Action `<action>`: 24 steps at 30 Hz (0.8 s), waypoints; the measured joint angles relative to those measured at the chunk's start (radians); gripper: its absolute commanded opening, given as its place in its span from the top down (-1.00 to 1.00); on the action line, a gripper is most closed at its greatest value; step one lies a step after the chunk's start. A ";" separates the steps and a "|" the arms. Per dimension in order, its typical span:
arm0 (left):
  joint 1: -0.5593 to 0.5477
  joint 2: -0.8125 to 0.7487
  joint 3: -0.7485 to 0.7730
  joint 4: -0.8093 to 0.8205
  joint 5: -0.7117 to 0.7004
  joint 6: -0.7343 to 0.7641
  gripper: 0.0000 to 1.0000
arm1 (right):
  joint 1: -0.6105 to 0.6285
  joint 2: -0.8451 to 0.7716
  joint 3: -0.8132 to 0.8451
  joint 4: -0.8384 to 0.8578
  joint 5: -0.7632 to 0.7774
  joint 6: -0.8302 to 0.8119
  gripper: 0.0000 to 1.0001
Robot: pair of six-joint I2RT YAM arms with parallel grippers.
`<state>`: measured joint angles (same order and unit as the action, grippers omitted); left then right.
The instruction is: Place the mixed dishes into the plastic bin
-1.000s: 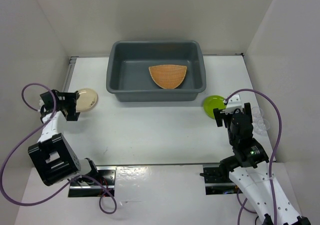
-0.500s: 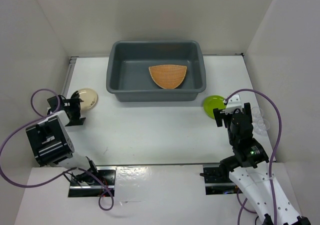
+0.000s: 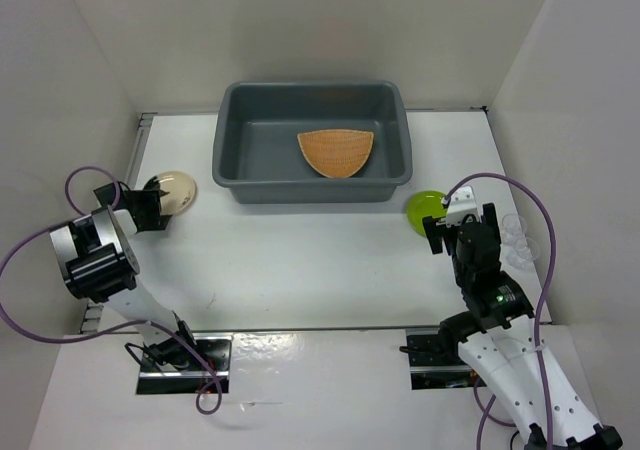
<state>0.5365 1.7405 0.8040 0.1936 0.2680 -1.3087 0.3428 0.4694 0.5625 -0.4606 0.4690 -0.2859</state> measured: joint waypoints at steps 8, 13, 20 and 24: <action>0.004 0.089 0.036 0.018 0.044 0.001 1.00 | 0.000 0.011 0.000 0.000 -0.005 0.000 -0.98; 0.005 0.108 0.070 -0.013 0.050 0.003 1.00 | 0.000 0.011 0.000 0.000 -0.010 0.000 -0.98; 0.004 0.091 0.135 -0.117 0.030 0.026 1.00 | 0.000 0.011 0.000 0.000 -0.012 -0.010 -0.98; -0.003 0.007 0.182 -0.205 0.004 0.016 1.00 | 0.000 0.011 0.000 0.000 -0.013 -0.011 -0.98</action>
<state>0.5339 1.7477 0.9859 -0.0116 0.2718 -1.2930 0.3428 0.4801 0.5625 -0.4610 0.4561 -0.2974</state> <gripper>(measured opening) 0.021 0.990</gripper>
